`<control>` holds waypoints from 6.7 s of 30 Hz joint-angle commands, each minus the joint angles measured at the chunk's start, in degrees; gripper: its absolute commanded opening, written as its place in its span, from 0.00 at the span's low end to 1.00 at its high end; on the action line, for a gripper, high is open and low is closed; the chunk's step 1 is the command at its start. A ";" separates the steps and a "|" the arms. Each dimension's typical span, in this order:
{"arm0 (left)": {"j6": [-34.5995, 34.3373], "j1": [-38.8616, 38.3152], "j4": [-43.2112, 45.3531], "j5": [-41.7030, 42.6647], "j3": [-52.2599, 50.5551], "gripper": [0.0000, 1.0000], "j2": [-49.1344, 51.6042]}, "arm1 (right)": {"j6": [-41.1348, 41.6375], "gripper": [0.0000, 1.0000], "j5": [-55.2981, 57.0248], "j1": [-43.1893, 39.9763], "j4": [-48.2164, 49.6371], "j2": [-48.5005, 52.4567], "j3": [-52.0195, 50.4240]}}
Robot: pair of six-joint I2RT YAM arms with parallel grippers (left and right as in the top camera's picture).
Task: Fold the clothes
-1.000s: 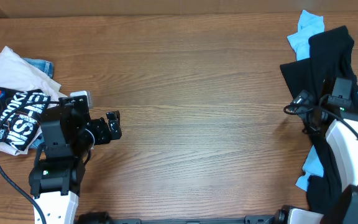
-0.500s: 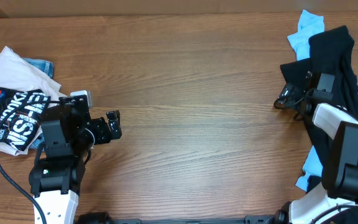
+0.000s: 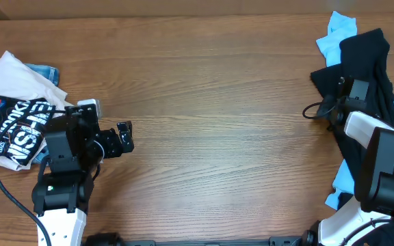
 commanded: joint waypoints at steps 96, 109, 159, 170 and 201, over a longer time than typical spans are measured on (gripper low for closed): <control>-1.66 -4.22 4.35 9.70 1.51 1.00 7.85 | 8.74 0.90 -24.41 51.34 -25.31 -20.96 4.33; -3.52 -11.56 4.48 13.49 1.49 1.00 8.39 | 18.62 1.00 -7.96 39.41 -35.19 -22.27 4.37; -21.97 -4.90 11.23 2.49 23.47 1.00 37.53 | 15.02 0.89 -10.14 10.97 -48.65 -21.94 4.17; -26.12 -26.97 0.02 9.53 23.41 1.00 43.63 | 14.84 0.93 -10.14 10.97 -48.11 -21.92 4.17; -25.33 -4.04 0.83 9.27 24.00 0.20 54.53 | 13.94 0.94 -10.14 10.97 -47.78 -21.92 4.17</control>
